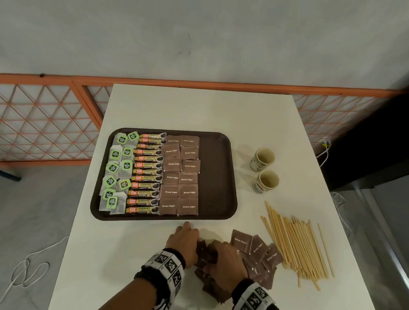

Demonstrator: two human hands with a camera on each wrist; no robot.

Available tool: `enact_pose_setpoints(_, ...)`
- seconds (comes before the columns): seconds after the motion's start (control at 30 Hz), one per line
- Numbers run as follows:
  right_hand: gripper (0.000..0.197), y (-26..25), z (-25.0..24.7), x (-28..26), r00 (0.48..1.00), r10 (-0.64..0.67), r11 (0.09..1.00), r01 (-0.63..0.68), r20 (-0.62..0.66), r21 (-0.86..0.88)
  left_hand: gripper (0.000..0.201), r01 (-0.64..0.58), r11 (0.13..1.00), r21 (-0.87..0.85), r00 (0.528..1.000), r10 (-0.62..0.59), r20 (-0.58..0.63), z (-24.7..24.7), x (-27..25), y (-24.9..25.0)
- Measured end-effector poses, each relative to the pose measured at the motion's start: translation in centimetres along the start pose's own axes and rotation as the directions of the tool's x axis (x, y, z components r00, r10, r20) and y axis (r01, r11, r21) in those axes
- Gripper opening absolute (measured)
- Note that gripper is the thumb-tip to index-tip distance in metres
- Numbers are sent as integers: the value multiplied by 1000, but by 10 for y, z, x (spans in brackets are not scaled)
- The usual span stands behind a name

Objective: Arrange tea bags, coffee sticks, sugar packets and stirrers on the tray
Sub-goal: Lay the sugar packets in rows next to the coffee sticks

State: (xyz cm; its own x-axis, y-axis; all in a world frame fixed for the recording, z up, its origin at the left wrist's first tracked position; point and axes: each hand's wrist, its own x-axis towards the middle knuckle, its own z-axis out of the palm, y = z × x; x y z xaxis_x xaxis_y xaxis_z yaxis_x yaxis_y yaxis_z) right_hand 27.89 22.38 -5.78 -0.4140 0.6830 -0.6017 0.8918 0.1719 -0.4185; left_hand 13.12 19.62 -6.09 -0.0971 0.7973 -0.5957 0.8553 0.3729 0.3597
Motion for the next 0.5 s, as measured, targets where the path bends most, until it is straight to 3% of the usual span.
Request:
enact_pose_setpoints(0.1, 27, 4, -4, 3, 998, -43, 999, 42, 49, 26, 9, -34, 992, -119, 999, 35, 3, -4, -2, -4)
enact_pose_setpoints(0.2, 14, 10, -23, 5, 997, -64, 983, 55, 42, 175, 23, 13, 916, -401, 999, 0, 33, -10, -6, -18)
enact_pose_setpoints(0.33, 8, 1, -59, 2, 996, -92, 890, 77, 11, 450, 14, 106, 560, -822, 992, 2, 130, -30, -19, -32)
enact_pose_setpoints(0.43, 16, -25, -79, 0, 971, -221, 809, 132, 89, 572, 57, 109, 285, -952, 989, 70, 134, -43, -29, -29)
enact_pose_setpoints(0.5, 22, -44, -86, -1, 948, -292, 756, 145, 130, 639, 74, 122, 41, -992, 986, 110, 126, -48, -34, -28)
